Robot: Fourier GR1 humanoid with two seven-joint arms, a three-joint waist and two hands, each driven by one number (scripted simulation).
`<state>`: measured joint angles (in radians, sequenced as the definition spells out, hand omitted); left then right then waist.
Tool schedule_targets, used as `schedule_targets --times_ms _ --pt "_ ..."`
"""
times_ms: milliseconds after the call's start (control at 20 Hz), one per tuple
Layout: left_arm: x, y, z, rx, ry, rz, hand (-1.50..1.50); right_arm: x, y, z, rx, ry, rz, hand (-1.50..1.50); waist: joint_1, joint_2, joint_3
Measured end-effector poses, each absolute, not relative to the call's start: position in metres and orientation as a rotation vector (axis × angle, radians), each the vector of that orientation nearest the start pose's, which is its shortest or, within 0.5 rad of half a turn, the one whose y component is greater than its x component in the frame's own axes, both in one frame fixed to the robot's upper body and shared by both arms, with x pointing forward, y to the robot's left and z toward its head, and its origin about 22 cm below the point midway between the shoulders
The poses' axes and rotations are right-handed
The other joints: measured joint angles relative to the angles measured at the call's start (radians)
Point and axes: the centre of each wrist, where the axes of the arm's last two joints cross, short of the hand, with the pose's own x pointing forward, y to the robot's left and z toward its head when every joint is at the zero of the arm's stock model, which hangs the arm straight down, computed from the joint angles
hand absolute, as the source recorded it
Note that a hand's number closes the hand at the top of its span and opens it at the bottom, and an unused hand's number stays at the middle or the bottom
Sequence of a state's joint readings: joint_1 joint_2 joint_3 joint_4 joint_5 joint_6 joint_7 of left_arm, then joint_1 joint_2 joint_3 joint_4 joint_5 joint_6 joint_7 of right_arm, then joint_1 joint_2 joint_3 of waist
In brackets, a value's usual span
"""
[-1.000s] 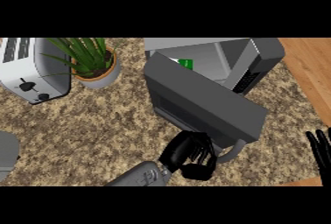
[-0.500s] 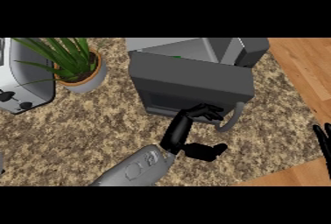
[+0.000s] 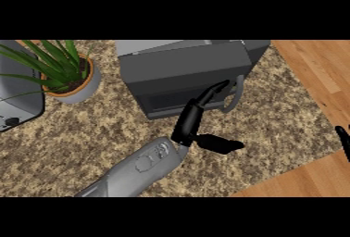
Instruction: Pick up the milk, place it into the microwave and close the microwave
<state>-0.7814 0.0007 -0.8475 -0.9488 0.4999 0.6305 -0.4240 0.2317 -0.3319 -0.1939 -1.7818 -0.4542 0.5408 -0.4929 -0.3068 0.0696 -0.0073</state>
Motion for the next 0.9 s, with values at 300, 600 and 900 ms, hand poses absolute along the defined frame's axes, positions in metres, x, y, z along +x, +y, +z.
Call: schedule_targets --times_ms 300,600,900 --pt "0.323 0.002 0.033 -0.176 -1.942 -0.355 -1.50 0.188 -0.352 0.056 0.449 -2.137 0.176 -1.50 -0.030 0.013 0.001" --pt "0.330 0.001 0.037 -0.169 -1.965 -0.337 -1.50 0.196 -0.352 0.066 0.500 -2.144 0.197 -1.50 -0.051 0.022 0.002" --pt "0.336 0.001 0.039 -0.156 -1.980 -0.320 -1.50 0.202 -0.355 0.075 0.525 -2.147 0.221 -1.50 -0.072 0.026 0.003"
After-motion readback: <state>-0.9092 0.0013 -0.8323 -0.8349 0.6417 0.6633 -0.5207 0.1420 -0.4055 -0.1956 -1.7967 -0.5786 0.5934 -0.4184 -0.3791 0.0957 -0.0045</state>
